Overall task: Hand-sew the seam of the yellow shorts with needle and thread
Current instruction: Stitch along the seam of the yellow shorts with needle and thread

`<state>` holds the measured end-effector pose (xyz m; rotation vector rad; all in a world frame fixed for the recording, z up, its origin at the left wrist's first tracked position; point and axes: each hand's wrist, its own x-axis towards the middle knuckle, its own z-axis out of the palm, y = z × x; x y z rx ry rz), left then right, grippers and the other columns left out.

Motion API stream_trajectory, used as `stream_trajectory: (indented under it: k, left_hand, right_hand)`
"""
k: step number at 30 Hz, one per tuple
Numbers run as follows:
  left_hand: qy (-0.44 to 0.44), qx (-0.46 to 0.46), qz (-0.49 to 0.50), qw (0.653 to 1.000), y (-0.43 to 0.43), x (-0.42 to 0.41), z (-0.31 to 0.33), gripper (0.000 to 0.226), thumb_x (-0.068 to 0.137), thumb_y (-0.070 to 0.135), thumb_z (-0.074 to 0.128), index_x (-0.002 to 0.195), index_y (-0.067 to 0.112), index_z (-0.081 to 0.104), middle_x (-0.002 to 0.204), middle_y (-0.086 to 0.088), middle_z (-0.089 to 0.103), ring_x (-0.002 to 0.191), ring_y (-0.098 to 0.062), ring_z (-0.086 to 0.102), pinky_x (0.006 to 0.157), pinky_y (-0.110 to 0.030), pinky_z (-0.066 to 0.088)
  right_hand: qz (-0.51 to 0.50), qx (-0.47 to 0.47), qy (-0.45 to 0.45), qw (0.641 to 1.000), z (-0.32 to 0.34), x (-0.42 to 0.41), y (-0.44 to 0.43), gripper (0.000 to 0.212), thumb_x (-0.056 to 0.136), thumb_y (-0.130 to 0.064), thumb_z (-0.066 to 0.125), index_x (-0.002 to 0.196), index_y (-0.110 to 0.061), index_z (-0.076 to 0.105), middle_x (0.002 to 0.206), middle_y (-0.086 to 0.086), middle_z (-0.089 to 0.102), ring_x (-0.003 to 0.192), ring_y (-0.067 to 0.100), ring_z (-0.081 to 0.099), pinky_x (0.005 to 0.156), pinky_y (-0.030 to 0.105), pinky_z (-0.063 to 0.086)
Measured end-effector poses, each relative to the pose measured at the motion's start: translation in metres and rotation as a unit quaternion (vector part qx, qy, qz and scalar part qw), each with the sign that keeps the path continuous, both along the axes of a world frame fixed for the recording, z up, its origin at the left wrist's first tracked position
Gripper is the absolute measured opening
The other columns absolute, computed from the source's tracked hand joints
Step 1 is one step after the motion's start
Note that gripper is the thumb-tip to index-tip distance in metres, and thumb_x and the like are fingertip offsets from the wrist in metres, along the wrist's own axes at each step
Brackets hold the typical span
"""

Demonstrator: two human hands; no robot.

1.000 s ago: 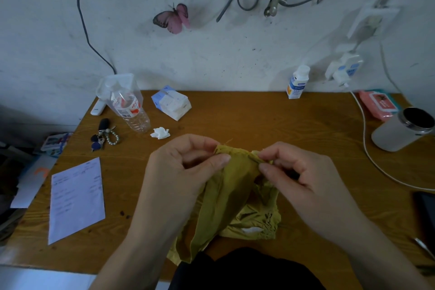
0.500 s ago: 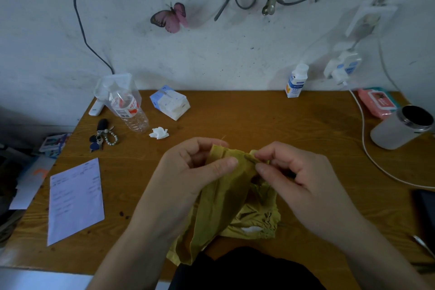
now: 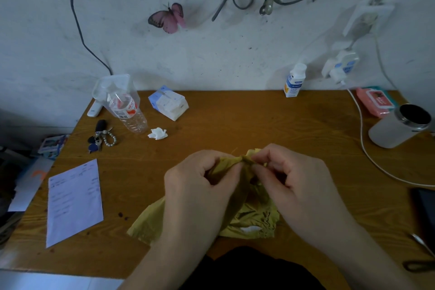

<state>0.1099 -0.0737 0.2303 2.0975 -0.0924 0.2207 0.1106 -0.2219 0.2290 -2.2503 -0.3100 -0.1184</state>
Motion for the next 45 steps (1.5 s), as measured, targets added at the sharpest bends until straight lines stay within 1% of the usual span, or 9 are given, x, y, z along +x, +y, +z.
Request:
stream_trajectory:
  k: [2,5,12,19,24,28,32,37,45]
  left_hand:
    - [-0.041,0.040,-0.004,0.998,-0.005,-0.002,-0.002,0.009,0.075,0.017,0.068,0.077,0.025,0.072,0.071,0.017,0.066,0.076,0.003,0.062,0.063,-0.006,0.047]
    - [-0.058,0.051,-0.011,0.997,-0.007,-0.003,-0.004,0.014,0.075,0.007,0.073,0.079,0.020,0.074,0.074,0.015,0.067,0.076,0.001,0.062,0.062,-0.006,0.046]
    - [0.078,-0.104,-0.041,0.991,0.002,0.005,0.004,0.005,0.073,0.031,0.067,0.072,0.029,0.072,0.072,0.013,0.071,0.069,-0.003,0.067,0.058,-0.012,0.052]
    - [0.121,-0.147,-0.045,0.981,0.004,0.009,0.002,0.028,0.060,0.047,0.058,0.070,0.024,0.070,0.071,0.006,0.071,0.067,-0.008,0.066,0.057,-0.013,0.052]
    - [0.159,-0.194,-0.062,0.966,0.004,0.011,0.003,0.027,0.061,0.040,0.064,0.073,0.018,0.073,0.070,-0.005,0.072,0.068,-0.019,0.069,0.060,-0.026,0.059]
    - [0.236,-0.255,-0.093,0.933,0.008,0.014,0.003,0.023,0.061,0.030,0.069,0.073,0.012,0.074,0.074,-0.013,0.072,0.071,-0.026,0.070,0.065,-0.031,0.059]
    - [0.343,-0.361,-0.140,0.856,0.012,0.018,0.006,0.016,0.061,0.018,0.072,0.072,0.007,0.075,0.071,-0.012,0.072,0.066,-0.021,0.070,0.062,-0.028,0.057]
    - [0.384,-0.368,-0.155,0.832,0.014,0.023,0.006,0.014,0.062,0.019,0.077,0.071,0.008,0.075,0.069,-0.008,0.072,0.063,-0.017,0.069,0.063,-0.028,0.058]
    - [0.450,-0.412,-0.168,0.774,0.010,0.024,-0.003,0.009,0.066,0.010,0.069,0.070,0.004,0.074,0.065,-0.008,0.071,0.058,-0.016,0.069,0.059,-0.026,0.057]
  right_hand:
    - [-0.015,-0.032,-0.016,0.999,0.001,-0.002,0.005,0.009,0.087,-0.018,0.059,0.082,-0.025,0.062,0.055,-0.014,0.055,0.062,0.004,0.057,0.051,0.006,0.040]
    - [-0.027,-0.059,-0.033,0.997,0.000,-0.002,0.007,0.007,0.087,-0.019,0.059,0.084,-0.023,0.064,0.056,-0.012,0.057,0.048,0.005,0.053,0.053,0.010,0.043]
    - [0.001,0.041,0.030,0.999,0.004,0.003,0.001,0.017,0.088,-0.022,0.055,0.098,-0.023,0.069,0.073,-0.010,0.069,0.073,0.002,0.063,0.065,0.019,0.050]
    - [0.035,0.126,0.092,0.987,0.006,0.007,-0.006,0.015,0.088,-0.014,0.059,0.087,-0.025,0.069,0.058,-0.018,0.062,0.054,-0.003,0.057,0.050,0.007,0.040]
    - [0.065,0.188,0.155,0.968,0.004,0.011,-0.015,0.020,0.089,-0.014,0.058,0.080,-0.025,0.072,0.046,-0.009,0.053,0.046,-0.001,0.046,0.048,0.011,0.038]
    - [0.108,0.232,0.204,0.945,0.003,0.015,-0.021,0.016,0.084,-0.021,0.057,0.083,-0.024,0.073,0.046,-0.006,0.049,0.045,0.003,0.044,0.054,0.010,0.040]
    - [0.124,0.290,0.261,0.912,0.001,0.018,-0.026,0.016,0.078,-0.019,0.059,0.083,-0.018,0.074,0.045,-0.007,0.048,0.043,0.003,0.041,0.053,0.012,0.040]
    - [0.139,0.332,0.299,0.884,-0.002,0.017,-0.027,0.014,0.077,-0.018,0.059,0.076,-0.020,0.073,0.045,-0.008,0.047,0.043,0.005,0.039,0.052,0.014,0.039]
    - [0.157,0.321,0.260,0.897,-0.004,0.013,-0.023,0.020,0.081,-0.019,0.055,0.065,-0.027,0.065,0.046,-0.008,0.045,0.045,0.004,0.038,0.051,0.012,0.035]
